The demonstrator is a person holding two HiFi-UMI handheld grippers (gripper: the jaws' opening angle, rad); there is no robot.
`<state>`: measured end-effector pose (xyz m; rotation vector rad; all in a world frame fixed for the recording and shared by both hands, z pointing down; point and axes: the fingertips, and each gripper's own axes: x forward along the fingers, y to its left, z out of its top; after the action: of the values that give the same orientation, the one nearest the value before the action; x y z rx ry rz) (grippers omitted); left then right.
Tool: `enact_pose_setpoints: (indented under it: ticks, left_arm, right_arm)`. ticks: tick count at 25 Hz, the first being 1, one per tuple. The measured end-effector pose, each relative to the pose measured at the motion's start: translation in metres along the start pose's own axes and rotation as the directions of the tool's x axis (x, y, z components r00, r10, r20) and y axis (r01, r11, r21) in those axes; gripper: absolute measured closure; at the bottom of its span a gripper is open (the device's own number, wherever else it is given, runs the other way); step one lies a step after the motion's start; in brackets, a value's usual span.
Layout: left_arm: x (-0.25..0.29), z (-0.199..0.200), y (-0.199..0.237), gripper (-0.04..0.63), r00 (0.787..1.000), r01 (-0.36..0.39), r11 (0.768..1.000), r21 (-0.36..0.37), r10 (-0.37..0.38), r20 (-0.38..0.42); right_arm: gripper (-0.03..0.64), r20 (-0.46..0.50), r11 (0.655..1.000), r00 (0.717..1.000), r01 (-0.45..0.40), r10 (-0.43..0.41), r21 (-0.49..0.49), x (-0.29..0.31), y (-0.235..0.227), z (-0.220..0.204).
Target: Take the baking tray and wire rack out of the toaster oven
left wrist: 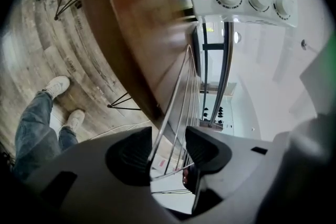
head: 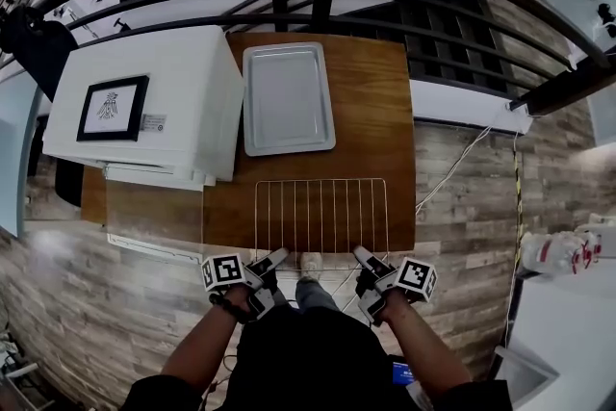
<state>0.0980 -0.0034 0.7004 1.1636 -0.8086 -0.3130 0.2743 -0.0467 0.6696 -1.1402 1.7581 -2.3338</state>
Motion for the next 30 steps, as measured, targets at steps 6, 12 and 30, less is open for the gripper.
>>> enact_pose_setpoints:
  ticks: [6, 12, 30]
  left_arm:
    - [0.001, 0.000, 0.001, 0.391, 1.000, 0.015, 1.000, -0.008, -0.015, 0.014]
    - [-0.003, 0.002, 0.006, 0.391, 1.000, -0.005, 1.000, 0.011, 0.004, 0.029]
    - [-0.005, -0.052, -0.018, 0.325, 0.991, 0.003, 0.965, 0.261, 0.032, -0.130]
  right_arm:
    - [0.342, -0.090, 0.998, 0.995, 0.040, -0.035, 0.055, 0.008, -0.016, -0.011]
    - [0.328, -0.069, 0.995, 0.997, 0.037, -0.031, 0.095, 0.019, -0.026, -0.006]
    - [0.298, -0.206, 0.998, 0.978, 0.010, -0.023, -0.062, 0.007, -0.002, -0.047]
